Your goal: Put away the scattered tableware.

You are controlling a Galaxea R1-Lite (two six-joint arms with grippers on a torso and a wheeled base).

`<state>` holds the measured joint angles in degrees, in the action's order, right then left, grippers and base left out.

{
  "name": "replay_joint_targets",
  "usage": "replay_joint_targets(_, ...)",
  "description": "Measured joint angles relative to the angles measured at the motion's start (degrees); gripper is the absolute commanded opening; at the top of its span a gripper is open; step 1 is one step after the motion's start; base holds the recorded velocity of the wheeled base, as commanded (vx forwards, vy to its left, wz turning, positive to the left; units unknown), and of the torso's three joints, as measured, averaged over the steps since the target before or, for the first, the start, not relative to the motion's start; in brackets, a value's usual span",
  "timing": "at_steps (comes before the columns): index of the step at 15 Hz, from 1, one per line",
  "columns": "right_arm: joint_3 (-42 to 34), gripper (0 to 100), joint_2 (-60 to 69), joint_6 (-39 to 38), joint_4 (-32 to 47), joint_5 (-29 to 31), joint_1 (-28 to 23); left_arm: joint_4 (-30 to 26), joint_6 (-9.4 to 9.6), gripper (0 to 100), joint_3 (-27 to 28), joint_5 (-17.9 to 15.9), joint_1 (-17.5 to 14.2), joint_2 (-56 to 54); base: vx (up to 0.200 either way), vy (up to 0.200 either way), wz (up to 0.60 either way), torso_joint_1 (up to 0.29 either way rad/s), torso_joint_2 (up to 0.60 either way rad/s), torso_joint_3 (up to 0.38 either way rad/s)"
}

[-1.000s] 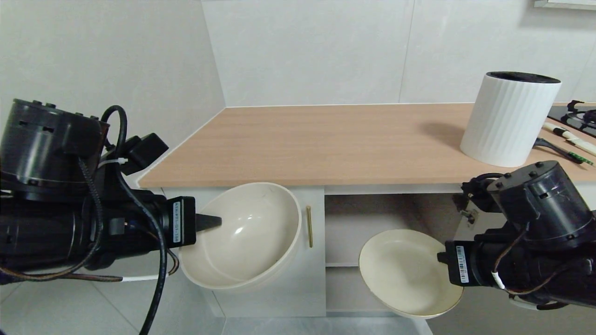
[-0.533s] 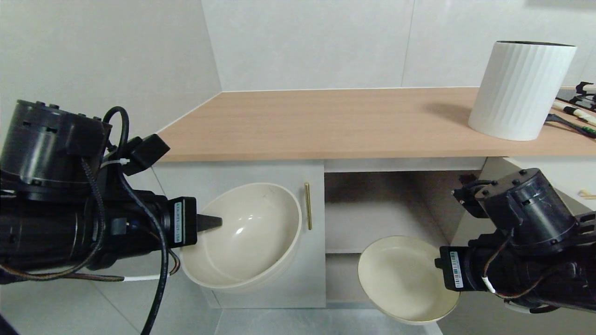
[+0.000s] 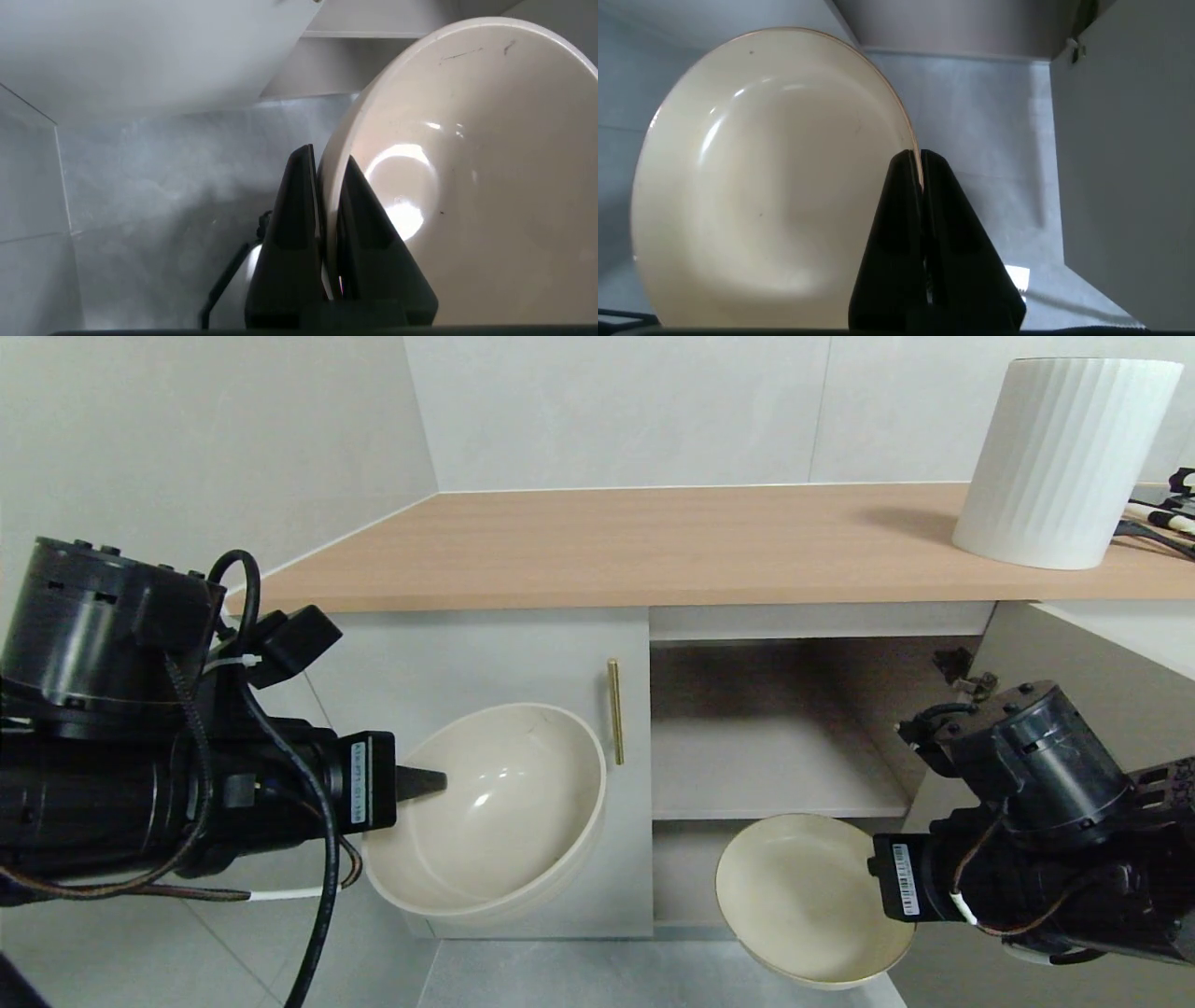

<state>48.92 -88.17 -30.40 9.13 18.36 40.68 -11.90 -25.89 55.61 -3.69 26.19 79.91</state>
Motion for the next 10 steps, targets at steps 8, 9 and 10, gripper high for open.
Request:
replay_joint_targets(8, 2.4, 0, -3.4, 1.9, -3.9, -1.0, -3.9, 0.3, 0.91, 0, -0.7, -0.2, 0.0, 0.1, 0.0, 0.0, 0.0, 0.0, 0.0, 0.0)
replay_joint_targets(9, 3.6, 0, -6.1, 2.9, -5.6, -1.3, -5.7, 0.4, 1.32, 0, -0.9, -0.2, 0.0, 0.4, 0.0, 0.0, 0.0, 0.0, 0.0, 0.0)
replay_joint_targets(10, 5.2, 0, -9.8, 3.9, -7.8, -1.4, -7.9, 0.3, 2.0, 0, -1.1, -0.3, 0.0, 0.9, 0.0, 0.0, 0.0, 0.0, 0.0, 0.0)
